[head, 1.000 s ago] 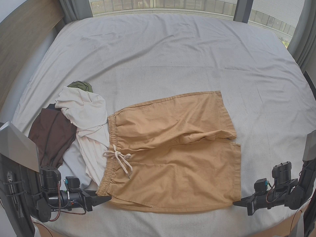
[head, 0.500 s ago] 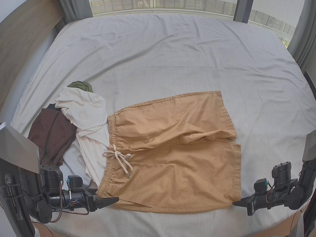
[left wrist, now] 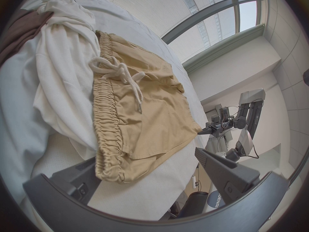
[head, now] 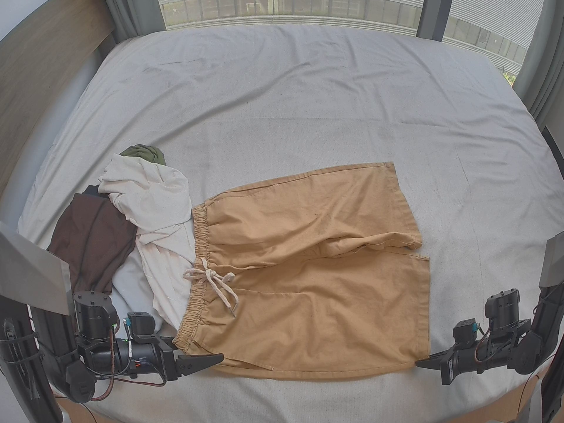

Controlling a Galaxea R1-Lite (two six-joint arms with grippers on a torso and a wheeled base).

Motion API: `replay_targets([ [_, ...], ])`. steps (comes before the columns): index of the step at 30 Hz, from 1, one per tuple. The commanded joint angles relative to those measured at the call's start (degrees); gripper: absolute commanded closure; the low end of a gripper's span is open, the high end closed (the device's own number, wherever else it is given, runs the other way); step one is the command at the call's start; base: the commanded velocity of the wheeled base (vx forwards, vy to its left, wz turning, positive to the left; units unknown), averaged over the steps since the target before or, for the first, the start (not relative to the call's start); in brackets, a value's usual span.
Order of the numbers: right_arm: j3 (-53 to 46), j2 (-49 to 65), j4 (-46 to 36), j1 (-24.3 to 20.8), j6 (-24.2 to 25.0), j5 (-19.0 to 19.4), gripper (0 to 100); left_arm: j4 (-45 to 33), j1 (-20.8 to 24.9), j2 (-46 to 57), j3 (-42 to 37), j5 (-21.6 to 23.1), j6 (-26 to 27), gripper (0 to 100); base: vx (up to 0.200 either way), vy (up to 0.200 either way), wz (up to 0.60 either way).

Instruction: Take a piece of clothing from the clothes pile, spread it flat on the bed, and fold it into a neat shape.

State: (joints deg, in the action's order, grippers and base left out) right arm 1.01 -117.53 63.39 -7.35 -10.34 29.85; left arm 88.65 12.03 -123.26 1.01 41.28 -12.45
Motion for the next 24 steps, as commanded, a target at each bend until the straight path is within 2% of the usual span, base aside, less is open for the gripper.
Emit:
replay_targets([
  [1,-0.6,-0.2,0.0,0.1,0.0,0.0,100,0.0,0.8,0.2,-1.0,0.0,0.0,0,0.0,0.0,0.0],
  [6,-0.4,-0.2,0.1,0.1,0.0,0.0,100,0.0,3.0,0.3,-0.7,0.0,-0.1,0,0.0,0.0,0.0],
  [15,-0.4,-0.2,0.1,0.0,0.0,0.0,100,0.0,3.5,2.1,-0.4,0.1,-0.6,0,0.0,0.0,0.0],
  [24,-0.4,-0.9,1.1,0.1,0.0,0.0,100,-0.1,-1.2,0.4,1.2,-0.2,-0.6,0,0.0,0.0,0.0],
])
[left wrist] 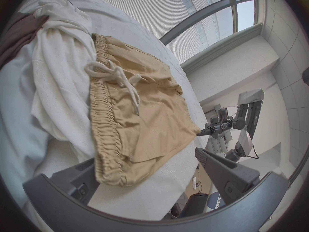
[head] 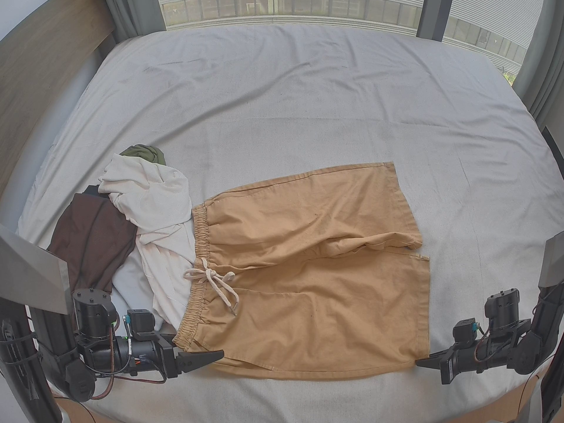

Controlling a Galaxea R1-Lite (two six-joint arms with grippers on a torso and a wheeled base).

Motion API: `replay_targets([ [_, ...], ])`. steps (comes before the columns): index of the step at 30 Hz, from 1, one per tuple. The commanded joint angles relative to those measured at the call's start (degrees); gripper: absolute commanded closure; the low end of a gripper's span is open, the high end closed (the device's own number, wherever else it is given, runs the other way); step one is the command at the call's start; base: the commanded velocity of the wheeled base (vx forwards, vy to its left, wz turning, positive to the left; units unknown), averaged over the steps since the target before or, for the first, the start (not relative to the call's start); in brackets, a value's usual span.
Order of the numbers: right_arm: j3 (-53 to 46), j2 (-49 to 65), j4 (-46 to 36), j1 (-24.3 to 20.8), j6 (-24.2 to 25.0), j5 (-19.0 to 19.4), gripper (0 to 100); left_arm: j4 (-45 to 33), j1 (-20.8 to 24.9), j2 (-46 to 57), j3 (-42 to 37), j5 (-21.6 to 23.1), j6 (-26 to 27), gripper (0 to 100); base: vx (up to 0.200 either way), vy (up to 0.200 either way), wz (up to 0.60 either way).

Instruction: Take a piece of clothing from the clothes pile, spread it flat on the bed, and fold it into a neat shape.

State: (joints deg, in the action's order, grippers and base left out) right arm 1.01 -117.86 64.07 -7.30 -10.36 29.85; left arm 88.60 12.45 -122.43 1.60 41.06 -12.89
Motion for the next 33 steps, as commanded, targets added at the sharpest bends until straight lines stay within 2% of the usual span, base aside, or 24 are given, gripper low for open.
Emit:
replay_targets([
  [1,-0.5,-0.7,0.5,0.0,0.0,0.0,100,0.1,-1.7,-0.4,0.6,0.0,-0.1,0,0.0,0.0,0.0],
  [12,-0.7,-1.8,1.8,0.0,0.0,0.0,100,0.0,-2.3,-0.4,0.6,0.0,-0.2,0,0.0,0.0,0.0],
  [13,-0.7,-1.8,1.8,0.0,0.0,0.0,100,0.0,-2.3,-0.4,0.5,0.0,-0.2,100,0.0,0.0,0.0],
  [29,-0.7,-1.7,1.8,0.0,0.0,0.0,100,0.0,-2.6,-0.2,-0.5,0.2,0.2,100,0.0,0.0,0.0],
  [33,-0.4,-1.1,2.1,0.2,0.2,1.4,100,0.0,-2.7,-0.4,-0.4,0.1,0.3,100,0.0,0.0,0.0],
])
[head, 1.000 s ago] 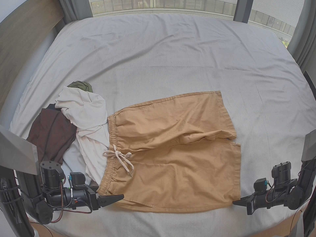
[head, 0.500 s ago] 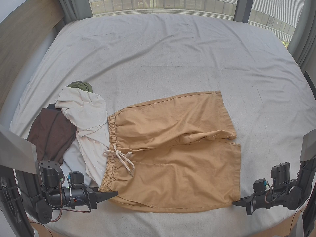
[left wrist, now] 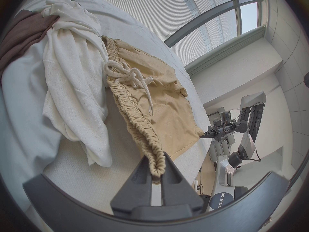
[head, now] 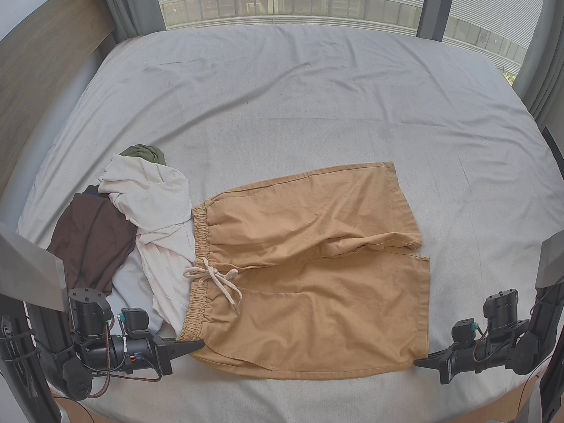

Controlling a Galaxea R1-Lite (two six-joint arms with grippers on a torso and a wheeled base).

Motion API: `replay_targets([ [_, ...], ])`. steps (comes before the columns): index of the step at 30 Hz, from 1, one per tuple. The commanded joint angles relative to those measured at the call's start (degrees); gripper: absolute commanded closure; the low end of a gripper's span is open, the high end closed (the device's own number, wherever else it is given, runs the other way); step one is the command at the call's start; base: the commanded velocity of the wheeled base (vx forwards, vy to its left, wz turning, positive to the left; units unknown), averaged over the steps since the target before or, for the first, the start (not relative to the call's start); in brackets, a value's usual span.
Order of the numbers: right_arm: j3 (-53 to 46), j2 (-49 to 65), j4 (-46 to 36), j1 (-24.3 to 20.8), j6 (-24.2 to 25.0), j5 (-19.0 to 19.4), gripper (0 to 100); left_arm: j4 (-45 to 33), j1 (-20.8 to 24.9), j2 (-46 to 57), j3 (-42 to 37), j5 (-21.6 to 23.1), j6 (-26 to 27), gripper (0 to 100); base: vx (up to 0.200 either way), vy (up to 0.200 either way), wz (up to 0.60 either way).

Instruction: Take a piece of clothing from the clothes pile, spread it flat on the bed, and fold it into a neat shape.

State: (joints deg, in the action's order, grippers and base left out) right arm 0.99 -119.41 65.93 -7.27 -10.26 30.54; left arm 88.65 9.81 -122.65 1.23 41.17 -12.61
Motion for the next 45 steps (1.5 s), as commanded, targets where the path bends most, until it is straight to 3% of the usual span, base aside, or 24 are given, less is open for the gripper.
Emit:
replay_targets([
  [1,-0.4,0.7,0.8,0.3,0.1,1.5,100,0.0,-0.1,-0.1,0.1,0.0,-0.1,100,0.0,0.0,0.0],
  [12,-0.5,5.0,2.8,0.8,0.3,8.5,100,-0.1,-1.8,3.1,1.8,0.8,-1.0,100,0.0,0.0,0.0],
  [24,4.6,13.7,2.8,5.4,7.2,16.1,100,-0.1,-2.7,9.4,6.7,2.1,-15.0,100,0.0,0.0,0.0],
  [30,5.5,17.7,2.6,5.9,10.6,16.7,100,-0.1,-2.7,10.8,6.5,1.8,-16.7,100,0.0,0.0,0.0],
  [35,4.9,19.5,1.8,5.6,10.6,17.2,100,-0.4,-2.8,12.3,6.8,1.7,-19.7,100,0.0,0.0,0.0],
  [45,2.1,19.2,1.7,4.5,10.1,17.2,100,-1.9,-3.8,11.6,6.2,1.5,-19.5,100,0.0,0.0,0.0],
])
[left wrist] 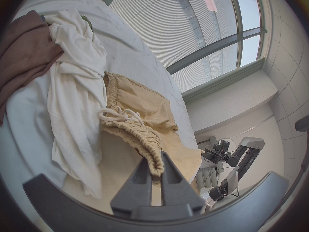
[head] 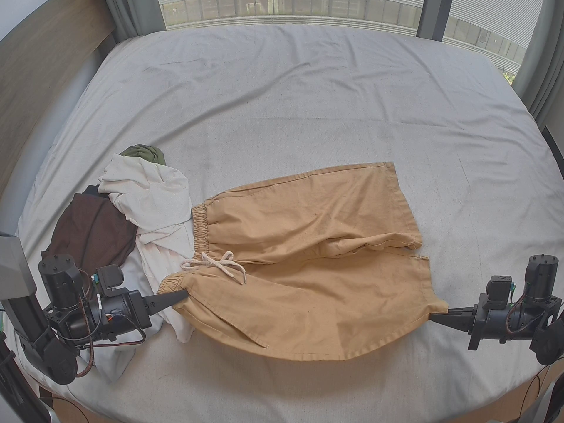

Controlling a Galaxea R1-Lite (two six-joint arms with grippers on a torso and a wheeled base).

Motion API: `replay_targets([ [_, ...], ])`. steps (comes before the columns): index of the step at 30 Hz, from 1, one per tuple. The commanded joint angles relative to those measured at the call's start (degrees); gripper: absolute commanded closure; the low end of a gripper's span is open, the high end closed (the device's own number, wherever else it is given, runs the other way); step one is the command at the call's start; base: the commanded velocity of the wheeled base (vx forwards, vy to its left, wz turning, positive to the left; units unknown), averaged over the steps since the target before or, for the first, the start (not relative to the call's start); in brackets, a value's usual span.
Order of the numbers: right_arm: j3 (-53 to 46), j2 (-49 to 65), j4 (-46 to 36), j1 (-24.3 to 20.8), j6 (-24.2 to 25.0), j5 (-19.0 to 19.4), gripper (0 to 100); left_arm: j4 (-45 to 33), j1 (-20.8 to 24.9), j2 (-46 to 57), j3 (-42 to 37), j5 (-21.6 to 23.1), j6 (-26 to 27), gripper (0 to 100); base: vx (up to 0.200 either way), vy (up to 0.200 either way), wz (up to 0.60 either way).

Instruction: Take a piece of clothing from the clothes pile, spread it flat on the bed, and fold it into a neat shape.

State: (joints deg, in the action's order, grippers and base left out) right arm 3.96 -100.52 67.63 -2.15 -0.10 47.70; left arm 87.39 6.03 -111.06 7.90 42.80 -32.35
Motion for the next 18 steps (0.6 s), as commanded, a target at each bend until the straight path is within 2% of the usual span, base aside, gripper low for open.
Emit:
replay_targets([
  [1,-0.7,0.3,0.0,-0.8,-0.1,0.0,100,-1.0,0.0,0.1,-0.9,-0.1,0.5,100,0.0,0.0,0.0],
  [9,4.2,0.7,1.2,0.5,2.5,0.5,100,1.1,0.0,0.5,0.7,0.4,0.7,100,0.0,0.0,0.0],
  [10,5.7,1.2,1.4,0.9,5.2,0.8,100,1.2,0.0,0.1,2.6,0.0,1.1,100,0.0,0.0,0.0],
  [16,9.2,3.7,5.3,1.1,13.8,0.2,100,1.2,-0.3,-1.6,6.7,-0.1,1.2,100,0.0,0.0,0.0],
  [18,10.0,3.7,6.2,1.1,14.9,0.1,100,1.2,-0.3,-2.0,7.1,-0.2,1.2,100,0.0,0.0,0.0],
])
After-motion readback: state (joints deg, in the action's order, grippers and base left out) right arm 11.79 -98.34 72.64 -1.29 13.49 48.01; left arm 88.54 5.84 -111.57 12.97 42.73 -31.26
